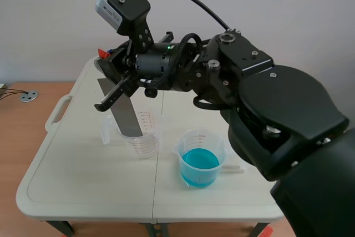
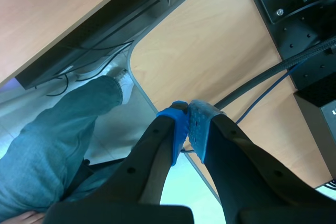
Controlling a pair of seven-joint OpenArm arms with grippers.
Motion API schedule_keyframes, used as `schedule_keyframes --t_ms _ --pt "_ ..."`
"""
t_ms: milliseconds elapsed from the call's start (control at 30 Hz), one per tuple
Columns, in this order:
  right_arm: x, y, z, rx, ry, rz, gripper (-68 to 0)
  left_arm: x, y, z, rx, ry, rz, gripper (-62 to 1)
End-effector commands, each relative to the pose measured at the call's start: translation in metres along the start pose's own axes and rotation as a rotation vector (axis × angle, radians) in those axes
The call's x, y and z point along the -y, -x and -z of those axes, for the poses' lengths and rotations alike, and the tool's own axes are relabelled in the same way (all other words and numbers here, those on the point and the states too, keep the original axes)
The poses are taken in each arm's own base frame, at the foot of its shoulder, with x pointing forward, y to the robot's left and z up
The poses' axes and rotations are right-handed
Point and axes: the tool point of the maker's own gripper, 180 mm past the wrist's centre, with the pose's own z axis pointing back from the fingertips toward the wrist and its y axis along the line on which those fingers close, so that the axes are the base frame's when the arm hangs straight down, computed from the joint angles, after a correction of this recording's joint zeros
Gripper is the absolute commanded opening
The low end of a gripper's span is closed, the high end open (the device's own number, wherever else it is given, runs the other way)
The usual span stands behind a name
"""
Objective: Hold the metal plate by the orange handle, dip it into the blue solution, take it out and point at it, then put the plate back in the beaker on the left.
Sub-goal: 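Lift the metal plate out of the left beaker, then move the plate over the blue solution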
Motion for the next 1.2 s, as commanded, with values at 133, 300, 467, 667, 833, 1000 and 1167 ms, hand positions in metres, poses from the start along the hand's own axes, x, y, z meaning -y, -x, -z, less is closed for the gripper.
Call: schedule_keyframes --t_ms 133,300,467,667,833,1000,1167 --pt "0.006 -0.032 -0.014 0.062 0.045 -0.03 -66.0 0.0 -0.005 -0.002 0.017 -0.001 0.002 -59.0" --pt "0.008 -0.05 -0.028 0.084 0.084 -0.058 -66.0 0.0 -0.006 -0.002 0.019 -0.001 0.001 -59.0" --pt "0.006 -0.068 -0.04 0.105 0.109 -0.088 -66.0 0.0 -0.006 -0.002 0.019 -0.001 0.002 -59.0" --pt "0.004 -0.082 -0.056 0.126 0.144 -0.109 -66.0 -0.007 -0.015 0.001 0.042 -0.018 0.008 -59.0" --pt "0.001 -0.092 -0.07 0.148 0.17 -0.116 -66.0 -0.011 -0.02 0.003 0.05 -0.029 0.018 -59.0" --pt "-0.004 -0.096 -0.084 0.154 0.19 -0.114 -66.0 -0.017 -0.03 0.005 0.079 -0.043 0.023 -59.0" --pt "-0.01 -0.094 -0.099 0.151 0.206 -0.107 -66.0 -0.027 -0.043 0.009 0.11 -0.067 0.03 -59.0"
